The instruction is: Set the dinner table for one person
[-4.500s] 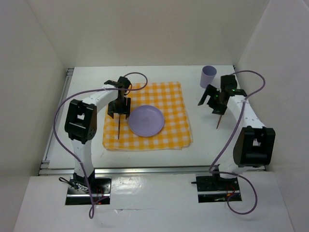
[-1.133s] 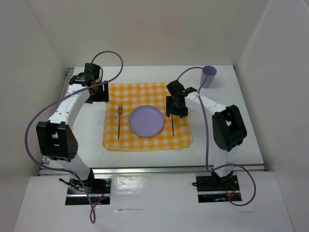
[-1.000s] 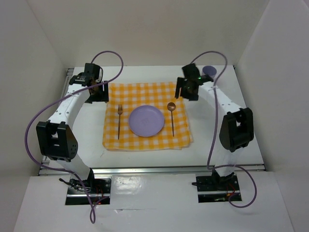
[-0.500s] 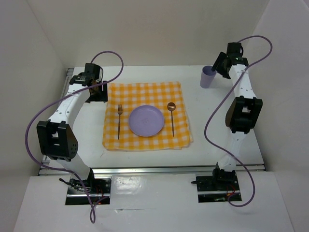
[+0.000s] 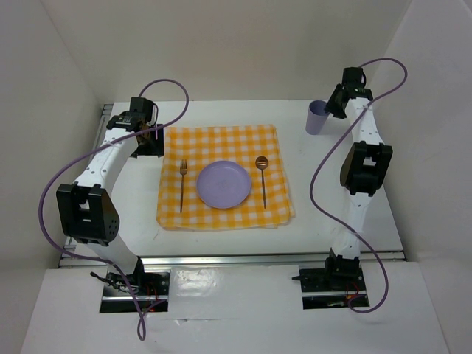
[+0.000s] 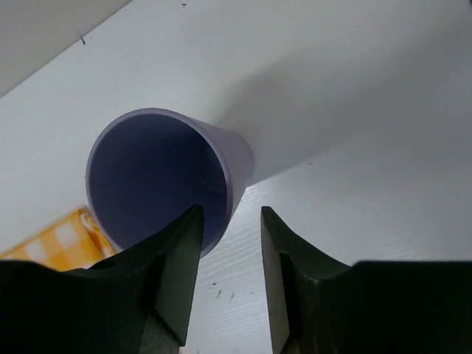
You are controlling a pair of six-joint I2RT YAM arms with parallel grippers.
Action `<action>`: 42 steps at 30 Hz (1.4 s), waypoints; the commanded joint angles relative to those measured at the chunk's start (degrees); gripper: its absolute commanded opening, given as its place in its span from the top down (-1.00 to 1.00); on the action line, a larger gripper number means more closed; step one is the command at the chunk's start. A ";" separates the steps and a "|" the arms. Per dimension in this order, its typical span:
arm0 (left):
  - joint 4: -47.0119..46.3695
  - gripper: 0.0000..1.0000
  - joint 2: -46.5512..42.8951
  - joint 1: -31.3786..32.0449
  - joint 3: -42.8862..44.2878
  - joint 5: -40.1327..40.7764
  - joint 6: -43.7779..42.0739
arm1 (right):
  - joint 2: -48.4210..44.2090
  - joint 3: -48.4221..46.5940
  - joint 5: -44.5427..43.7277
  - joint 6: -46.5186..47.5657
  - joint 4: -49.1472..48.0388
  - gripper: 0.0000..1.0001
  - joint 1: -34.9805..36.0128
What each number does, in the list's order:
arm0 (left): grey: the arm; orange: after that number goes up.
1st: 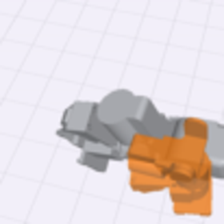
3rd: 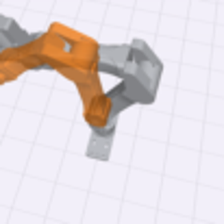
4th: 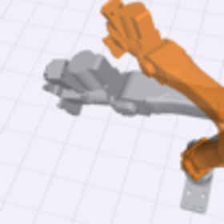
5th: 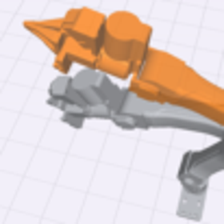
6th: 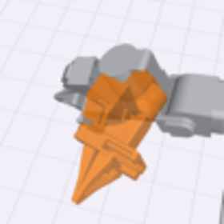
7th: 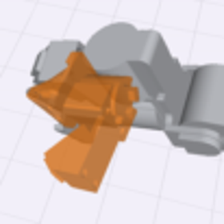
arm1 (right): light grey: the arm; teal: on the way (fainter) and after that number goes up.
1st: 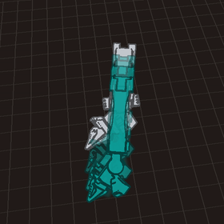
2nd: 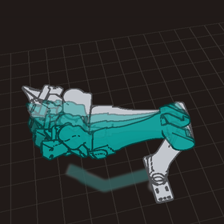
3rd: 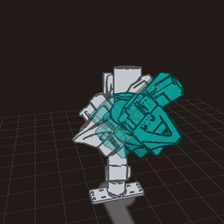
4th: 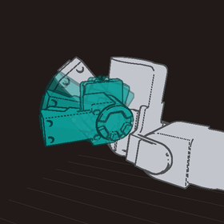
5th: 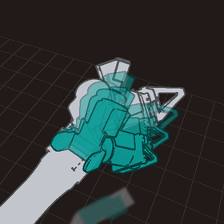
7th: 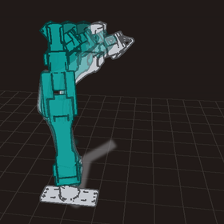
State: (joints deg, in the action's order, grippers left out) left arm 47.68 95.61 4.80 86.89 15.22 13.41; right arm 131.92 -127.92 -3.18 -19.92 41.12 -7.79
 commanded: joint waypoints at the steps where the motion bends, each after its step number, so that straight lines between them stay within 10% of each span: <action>1: -1.27 -0.58 0.54 0.04 -0.23 0.77 -0.93 | 0.62 -2.34 -0.60 0.06 -1.49 0.21 -0.47; 14: -1.27 -0.58 0.54 0.04 -0.76 0.77 -0.93 | 3.35 -1.72 -0.60 0.06 0.18 0.40 -0.47; 18: -1.27 -0.58 0.54 0.04 -0.76 0.77 -0.93 | 2.56 -3.13 -1.21 0.06 0.80 1.00 -0.47; 30: -1.27 -0.58 1.07 0.04 -0.23 0.25 -0.93 | -11.33 -0.31 -4.29 8.85 8.42 1.00 12.87; 42: -1.27 -0.58 0.01 0.04 -1.28 -0.80 -0.93 | -3.34 -3.82 -5.87 8.15 10.56 1.00 28.80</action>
State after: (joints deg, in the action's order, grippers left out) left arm 47.37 96.57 4.80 86.48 15.16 13.41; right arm 126.34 -128.05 -6.94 -12.12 50.19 21.43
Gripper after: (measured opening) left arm 0.789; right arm 0.078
